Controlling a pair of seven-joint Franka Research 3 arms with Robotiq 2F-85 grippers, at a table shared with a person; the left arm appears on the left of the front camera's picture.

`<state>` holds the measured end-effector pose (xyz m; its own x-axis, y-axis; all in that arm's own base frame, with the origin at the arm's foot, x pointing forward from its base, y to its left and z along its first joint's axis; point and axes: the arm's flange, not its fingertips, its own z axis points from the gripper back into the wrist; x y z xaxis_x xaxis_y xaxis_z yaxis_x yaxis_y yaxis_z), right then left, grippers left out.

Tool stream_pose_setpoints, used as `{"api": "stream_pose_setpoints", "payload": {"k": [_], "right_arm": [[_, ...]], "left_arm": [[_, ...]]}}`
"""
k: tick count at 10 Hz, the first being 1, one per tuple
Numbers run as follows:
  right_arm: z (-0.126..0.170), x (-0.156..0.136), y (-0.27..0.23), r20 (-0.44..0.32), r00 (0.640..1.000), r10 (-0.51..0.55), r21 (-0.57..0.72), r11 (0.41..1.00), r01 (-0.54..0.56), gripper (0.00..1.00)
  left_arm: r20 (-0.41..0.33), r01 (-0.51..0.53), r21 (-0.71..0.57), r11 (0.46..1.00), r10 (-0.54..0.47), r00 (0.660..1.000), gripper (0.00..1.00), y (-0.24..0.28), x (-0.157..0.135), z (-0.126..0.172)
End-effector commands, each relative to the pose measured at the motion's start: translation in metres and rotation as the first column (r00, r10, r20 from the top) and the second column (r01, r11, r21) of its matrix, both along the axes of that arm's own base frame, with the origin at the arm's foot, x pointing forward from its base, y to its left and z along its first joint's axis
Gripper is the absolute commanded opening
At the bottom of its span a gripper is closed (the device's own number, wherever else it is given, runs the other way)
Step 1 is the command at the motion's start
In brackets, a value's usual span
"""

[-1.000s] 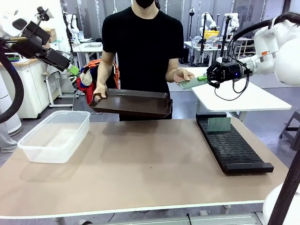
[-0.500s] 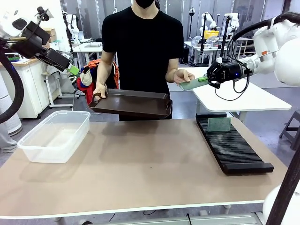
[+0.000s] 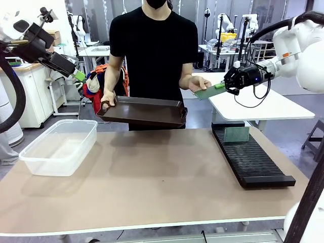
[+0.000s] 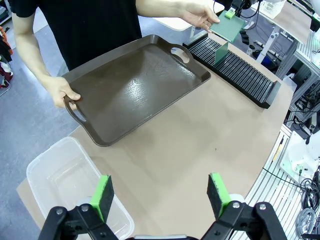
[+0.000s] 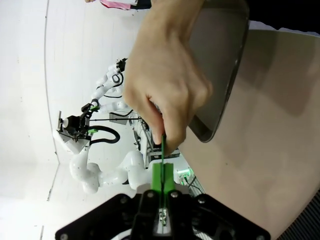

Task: Sort PCBs into racks and boxes based on the side picked up.
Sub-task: If the short side of the Blank PCB is picked up, insert it into the PCB Rack ; if the long side is picked up, place it in the Organizing box.

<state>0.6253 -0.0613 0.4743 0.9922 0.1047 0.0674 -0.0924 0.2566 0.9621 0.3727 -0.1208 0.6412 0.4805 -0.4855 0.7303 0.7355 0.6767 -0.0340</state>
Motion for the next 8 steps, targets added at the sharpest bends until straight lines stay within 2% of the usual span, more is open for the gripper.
{"api": "stream_pose_setpoints", "payload": {"k": [1,8], "right_arm": [[-0.0023,-0.0015,0.0025,-0.007,1.0,0.002,0.039,0.999,-0.002,0.0],[-0.0023,-0.0015,0.0025,-0.007,1.0,0.002,0.039,0.999,-0.002,0.0]], "left_arm": [[-0.008,0.007,-0.006,1.0,-0.007,1.0,1.0,0.0014,-0.0007,-0.0017],[-0.008,0.007,-0.006,1.0,-0.007,1.0,1.0,0.0014,-0.0007,-0.0017]]}}
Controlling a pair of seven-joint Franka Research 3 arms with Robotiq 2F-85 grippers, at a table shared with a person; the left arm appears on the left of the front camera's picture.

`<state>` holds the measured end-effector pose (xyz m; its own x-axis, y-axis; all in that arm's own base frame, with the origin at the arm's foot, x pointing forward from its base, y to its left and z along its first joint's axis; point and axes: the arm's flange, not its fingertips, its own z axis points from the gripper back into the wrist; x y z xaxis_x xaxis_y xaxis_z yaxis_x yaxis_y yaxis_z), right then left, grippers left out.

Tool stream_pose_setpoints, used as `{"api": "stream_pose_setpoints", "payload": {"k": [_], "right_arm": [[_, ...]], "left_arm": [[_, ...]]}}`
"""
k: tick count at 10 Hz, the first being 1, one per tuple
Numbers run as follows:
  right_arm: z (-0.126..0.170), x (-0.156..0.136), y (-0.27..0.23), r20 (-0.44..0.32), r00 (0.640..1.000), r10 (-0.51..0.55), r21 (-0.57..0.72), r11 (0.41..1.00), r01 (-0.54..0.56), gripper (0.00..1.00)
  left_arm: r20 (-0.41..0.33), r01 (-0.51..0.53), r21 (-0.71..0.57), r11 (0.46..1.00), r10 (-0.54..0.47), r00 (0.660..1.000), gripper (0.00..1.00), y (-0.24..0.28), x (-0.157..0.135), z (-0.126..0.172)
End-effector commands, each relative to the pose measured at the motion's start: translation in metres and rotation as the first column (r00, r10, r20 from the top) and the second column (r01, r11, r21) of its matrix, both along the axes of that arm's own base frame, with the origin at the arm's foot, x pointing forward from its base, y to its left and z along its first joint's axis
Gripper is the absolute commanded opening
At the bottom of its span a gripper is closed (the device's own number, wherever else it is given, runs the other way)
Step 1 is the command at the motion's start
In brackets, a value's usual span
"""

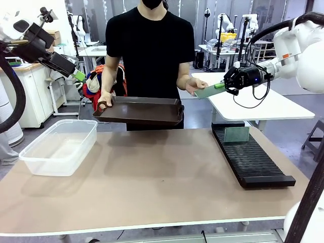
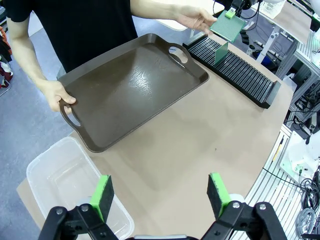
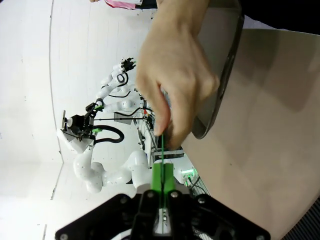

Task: Sort PCBs into racks and boxes based on the side picked up.
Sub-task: If the short side of the Blank PCB is picked up, insert it into the PCB Rack ; if the long side is picked up, place it in the Organizing box.

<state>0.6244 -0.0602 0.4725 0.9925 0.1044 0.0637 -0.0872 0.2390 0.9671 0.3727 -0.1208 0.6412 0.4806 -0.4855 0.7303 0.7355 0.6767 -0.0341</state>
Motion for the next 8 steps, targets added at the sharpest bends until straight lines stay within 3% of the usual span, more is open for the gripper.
{"api": "stream_pose_setpoints", "payload": {"k": [1,8], "right_arm": [[-0.0004,-0.0007,0.0014,-0.001,1.0,0.001,0.02,1.0,-0.001,0.0],[-0.0001,0.0,0.0,0.0,1.0,0.0,0.0,1.0,0.0,0.02]], "left_arm": [[-0.008,0.007,-0.006,1.0,-0.007,1.0,1.0,0.0014,-0.0008,-0.0017],[-0.008,0.007,-0.006,1.0,-0.007,1.0,1.0,0.0014,-0.0008,-0.0017]]}}
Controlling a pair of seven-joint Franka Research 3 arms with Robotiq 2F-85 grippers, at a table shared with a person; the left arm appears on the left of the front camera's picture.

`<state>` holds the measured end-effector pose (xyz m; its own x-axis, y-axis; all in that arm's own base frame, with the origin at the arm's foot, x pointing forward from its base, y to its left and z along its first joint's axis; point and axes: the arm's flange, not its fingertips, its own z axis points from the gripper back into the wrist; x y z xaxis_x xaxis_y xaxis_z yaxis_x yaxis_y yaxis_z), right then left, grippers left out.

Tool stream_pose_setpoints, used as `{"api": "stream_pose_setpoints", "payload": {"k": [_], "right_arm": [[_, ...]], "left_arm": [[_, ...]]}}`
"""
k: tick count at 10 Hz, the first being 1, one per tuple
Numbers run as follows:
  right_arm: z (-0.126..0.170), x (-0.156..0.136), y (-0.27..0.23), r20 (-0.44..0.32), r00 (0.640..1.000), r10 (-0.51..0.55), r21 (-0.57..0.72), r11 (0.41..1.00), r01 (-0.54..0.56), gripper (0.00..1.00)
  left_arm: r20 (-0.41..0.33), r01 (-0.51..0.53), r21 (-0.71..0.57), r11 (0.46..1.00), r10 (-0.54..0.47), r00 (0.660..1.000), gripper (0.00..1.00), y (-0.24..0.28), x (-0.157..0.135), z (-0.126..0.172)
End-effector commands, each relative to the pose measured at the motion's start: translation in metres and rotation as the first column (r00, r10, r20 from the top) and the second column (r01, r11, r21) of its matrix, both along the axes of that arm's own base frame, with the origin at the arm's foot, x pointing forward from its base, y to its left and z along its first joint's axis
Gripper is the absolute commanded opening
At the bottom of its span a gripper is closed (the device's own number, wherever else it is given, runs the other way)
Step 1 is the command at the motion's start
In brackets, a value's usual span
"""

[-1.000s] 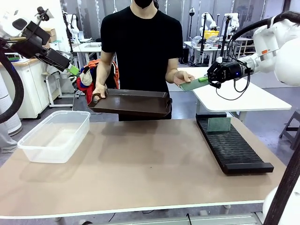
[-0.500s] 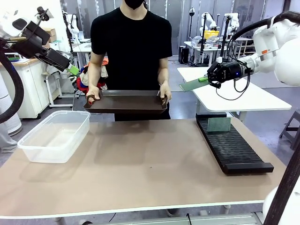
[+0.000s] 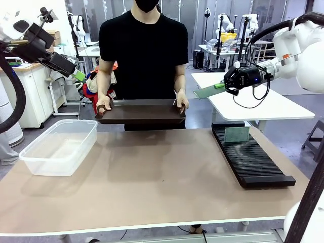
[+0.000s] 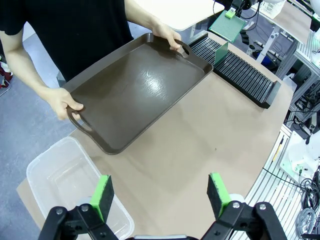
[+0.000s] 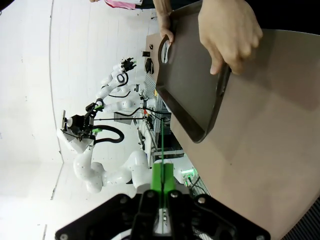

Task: Sort PCBs into racks and boxes based on the side picked up.
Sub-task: If the short side of the Blank PCB is picked up, insert it into the PCB Rack ; if the long side is picked up, place it in the Organizing box.

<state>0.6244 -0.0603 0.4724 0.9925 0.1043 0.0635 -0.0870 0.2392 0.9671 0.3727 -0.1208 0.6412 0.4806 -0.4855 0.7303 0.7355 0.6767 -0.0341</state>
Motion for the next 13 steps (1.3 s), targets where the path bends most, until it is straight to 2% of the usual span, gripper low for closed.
{"api": "stream_pose_setpoints", "payload": {"k": [1,4,8,10,11,13], "right_arm": [[0.01,-0.005,-0.005,0.052,0.999,0.011,-0.001,1.0,-0.011,0.02],[0.03,-0.027,-0.014,0.238,0.969,0.063,0.016,0.998,-0.068,0.02],[0.045,-0.042,-0.018,0.387,0.916,0.104,0.053,0.989,-0.135,0.02],[0.052,-0.053,-0.018,0.523,0.838,0.153,0.048,0.977,-0.209,0.02],[0.058,-0.061,-0.022,0.599,0.771,0.215,0.025,0.958,-0.286,0.02],[0.065,-0.089,-0.029,0.765,0.59,0.257,-0.032,0.931,-0.364,0.02]], "left_arm": [[-0.008,0.007,-0.006,1.0,-0.007,1.0,1.0,0.001,-0.001,-0.002],[-0.008,0.007,-0.006,1.0,-0.007,1.0,1.0,0.001,-0.001,-0.002],[-0.008,0.007,-0.006,1.0,-0.007,1.0,1.0,0.001,-0.001,-0.002],[-0.008,0.007,-0.006,1.0,-0.007,1.0,1.0,0.001,-0.001,-0.002],[-0.008,0.007,-0.006,1.0,-0.007,1.0,1.0,0.001,-0.001,-0.002],[-0.008,0.007,-0.006,1.0,-0.007,1.0,1.0,0.001,-0.001,-0.002]]}}
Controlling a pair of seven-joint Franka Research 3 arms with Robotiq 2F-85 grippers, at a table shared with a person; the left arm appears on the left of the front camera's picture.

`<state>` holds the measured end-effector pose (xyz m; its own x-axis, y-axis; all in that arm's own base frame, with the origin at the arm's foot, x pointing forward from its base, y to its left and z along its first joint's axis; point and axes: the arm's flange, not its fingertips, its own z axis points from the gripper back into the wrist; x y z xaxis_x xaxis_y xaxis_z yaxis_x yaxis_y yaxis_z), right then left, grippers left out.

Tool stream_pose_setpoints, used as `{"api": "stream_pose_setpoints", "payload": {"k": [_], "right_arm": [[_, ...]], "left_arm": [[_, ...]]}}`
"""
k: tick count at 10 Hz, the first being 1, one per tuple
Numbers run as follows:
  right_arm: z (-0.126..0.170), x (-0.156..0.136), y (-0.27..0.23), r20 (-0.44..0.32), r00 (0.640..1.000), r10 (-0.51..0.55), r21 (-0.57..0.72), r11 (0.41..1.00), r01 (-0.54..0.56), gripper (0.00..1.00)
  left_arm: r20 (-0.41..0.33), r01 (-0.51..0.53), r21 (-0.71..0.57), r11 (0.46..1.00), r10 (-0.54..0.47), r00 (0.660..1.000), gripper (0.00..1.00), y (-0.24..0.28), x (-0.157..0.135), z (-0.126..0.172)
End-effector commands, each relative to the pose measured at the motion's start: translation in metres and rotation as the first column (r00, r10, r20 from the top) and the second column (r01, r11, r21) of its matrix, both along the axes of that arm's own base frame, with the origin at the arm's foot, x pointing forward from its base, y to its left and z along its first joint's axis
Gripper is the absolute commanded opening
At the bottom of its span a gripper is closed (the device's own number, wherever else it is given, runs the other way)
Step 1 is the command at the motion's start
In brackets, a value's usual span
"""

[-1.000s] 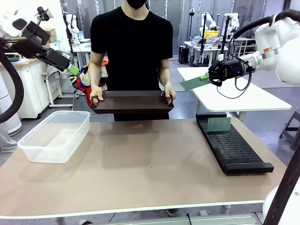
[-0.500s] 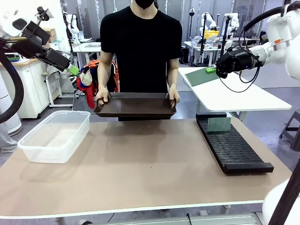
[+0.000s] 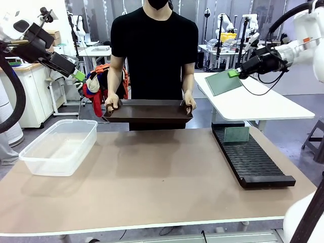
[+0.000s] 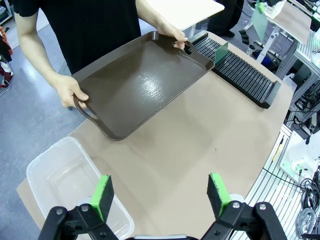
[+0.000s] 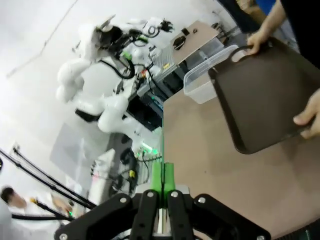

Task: Sort PCBs into racks and boxes based on the side picked up.
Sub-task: If the short side of the Blank PCB is picked up, insert it into the PCB Rack ; if the long side is picked up, place it in the Organizing box.

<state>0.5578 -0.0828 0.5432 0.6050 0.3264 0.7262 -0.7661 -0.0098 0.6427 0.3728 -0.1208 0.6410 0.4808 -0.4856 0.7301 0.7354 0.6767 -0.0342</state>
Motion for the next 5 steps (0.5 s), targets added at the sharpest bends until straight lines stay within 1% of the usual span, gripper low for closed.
{"api": "stream_pose_setpoints", "payload": {"k": [1,2,3,5], "right_arm": [[-0.001,-0.037,-0.012,0.215,0.975,0.055,0.013,0.998,-0.059,0.02],[-0.001,-0.053,-0.018,0.325,0.945,0.042,0.025,0.998,-0.053,0.02],[-0.002,-0.069,-0.025,0.436,0.9,0.02,0.031,0.999,-0.037,0.02],[-0.005,-0.095,-0.04,0.562,0.827,-0.017,0.027,1.0,0.003,0.02]], "left_arm": [[-0.008,0.007,-0.006,1.0,-0.007,1.0,1.0,0.001,-0.001,-0.002],[-0.008,0.007,-0.006,1.0,-0.007,1.0,1.0,0.001,-0.001,-0.002],[-0.008,0.007,-0.006,1.0,-0.007,1.0,1.0,0.001,-0.001,-0.002],[-0.008,0.007,-0.006,1.0,-0.007,1.0,1.0,0.001,-0.001,-0.002]]}}
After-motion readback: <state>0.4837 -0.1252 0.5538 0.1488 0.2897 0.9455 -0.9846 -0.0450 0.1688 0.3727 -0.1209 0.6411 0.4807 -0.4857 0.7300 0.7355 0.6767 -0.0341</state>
